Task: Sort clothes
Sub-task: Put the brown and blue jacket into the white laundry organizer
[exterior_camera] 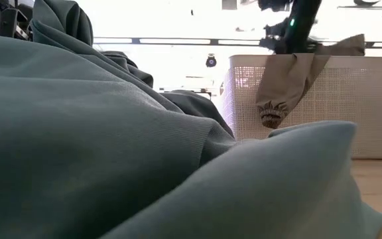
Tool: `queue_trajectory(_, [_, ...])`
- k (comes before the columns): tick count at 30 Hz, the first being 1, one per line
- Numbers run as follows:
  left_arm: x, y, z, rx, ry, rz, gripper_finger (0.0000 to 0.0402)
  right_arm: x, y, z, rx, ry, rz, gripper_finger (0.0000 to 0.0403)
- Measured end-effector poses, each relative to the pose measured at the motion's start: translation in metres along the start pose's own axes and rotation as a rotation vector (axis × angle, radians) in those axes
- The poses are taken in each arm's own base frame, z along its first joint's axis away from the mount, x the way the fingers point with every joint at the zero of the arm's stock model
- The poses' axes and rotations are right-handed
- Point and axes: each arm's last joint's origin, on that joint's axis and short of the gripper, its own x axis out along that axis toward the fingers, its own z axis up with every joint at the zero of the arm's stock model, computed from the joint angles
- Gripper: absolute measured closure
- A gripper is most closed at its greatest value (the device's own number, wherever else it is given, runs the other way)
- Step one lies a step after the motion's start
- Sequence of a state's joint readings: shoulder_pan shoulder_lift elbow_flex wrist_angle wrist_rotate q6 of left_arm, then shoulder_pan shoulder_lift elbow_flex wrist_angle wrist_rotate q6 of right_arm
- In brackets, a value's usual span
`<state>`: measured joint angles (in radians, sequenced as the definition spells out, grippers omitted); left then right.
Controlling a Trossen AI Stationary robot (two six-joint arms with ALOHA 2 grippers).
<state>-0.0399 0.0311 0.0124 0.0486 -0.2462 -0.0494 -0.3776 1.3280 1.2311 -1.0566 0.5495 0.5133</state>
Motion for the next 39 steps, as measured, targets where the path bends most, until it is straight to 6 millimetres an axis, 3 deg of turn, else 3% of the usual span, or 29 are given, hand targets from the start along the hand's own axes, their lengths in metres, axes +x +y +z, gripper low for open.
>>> queue_trajectory(6, [0.000,0.000,0.000,0.000,0.000,0.000,0.0400,0.070,-0.009,-0.003,0.142,0.121,0.215,0.0325])
queue_trajectory(10, [0.000,0.000,0.000,0.000,-0.001,0.000,0.0400,0.084,-0.011,0.001,0.178,0.109,0.239,0.0325])
queue_trajectory(12, [0.000,0.000,0.000,0.000,0.000,0.000,0.0400,0.075,-0.011,0.009,0.149,0.073,0.249,0.0325])
queue_trajectory(15, [0.000,0.000,0.000,0.000,0.000,0.000,0.0400,0.041,-0.010,0.022,0.108,-0.017,0.235,0.0325])
queue_trajectory(18, [0.000,0.000,0.000,0.000,0.000,0.000,0.0400,-0.008,-0.009,0.030,0.080,-0.143,0.166,0.0325])
queue_trajectory(21, [0.000,0.000,0.000,0.000,0.000,0.000,0.0400,-0.058,-0.004,0.025,0.018,-0.262,0.167,0.0325])
queue_trajectory(25, [0.000,0.000,0.000,0.000,0.000,0.000,0.0400,-0.105,0.013,-0.004,-0.094,-0.359,0.260,0.0325])
queue_trajectory(29, [0.000,0.000,0.000,0.000,0.000,0.000,0.0400,-0.122,0.041,-0.048,-0.218,-0.369,0.383,0.0325])
queue_trajectory(33, [0.000,0.000,0.000,0.000,0.000,0.000,0.0400,-0.122,0.069,-0.107,-0.349,-0.368,0.445,0.0325])
queue_trajectory(39, [0.000,0.000,0.000,0.000,0.000,0.000,0.0400,-0.098,0.092,-0.184,-0.271,-0.278,0.499,0.0325])
